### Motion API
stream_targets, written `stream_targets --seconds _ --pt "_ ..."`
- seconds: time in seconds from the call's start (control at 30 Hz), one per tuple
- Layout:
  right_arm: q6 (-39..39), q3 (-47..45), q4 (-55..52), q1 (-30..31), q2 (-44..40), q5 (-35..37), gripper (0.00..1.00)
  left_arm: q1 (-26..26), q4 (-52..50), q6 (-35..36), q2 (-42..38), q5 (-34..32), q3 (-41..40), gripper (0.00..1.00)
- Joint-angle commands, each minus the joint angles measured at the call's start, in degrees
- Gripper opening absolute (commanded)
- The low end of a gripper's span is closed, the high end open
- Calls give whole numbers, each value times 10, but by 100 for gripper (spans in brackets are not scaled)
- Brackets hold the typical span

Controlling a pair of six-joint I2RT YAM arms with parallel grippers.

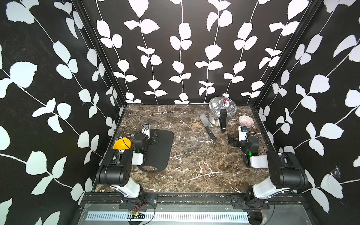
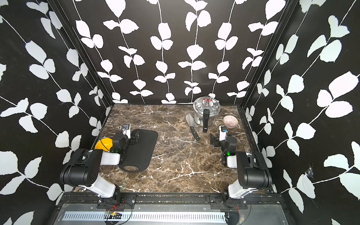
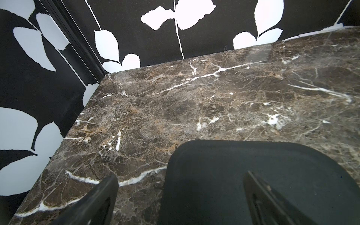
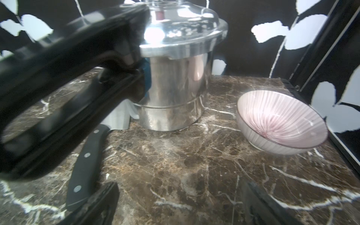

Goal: Align the knife with the edge of the cutting board
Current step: Adjust the work surface at the center of the board.

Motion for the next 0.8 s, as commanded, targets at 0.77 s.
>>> stream_targets --seconds 0.77 --pt "300 134 -578 71 -341 191 100 10 -609 -252 -102 47 283 99"
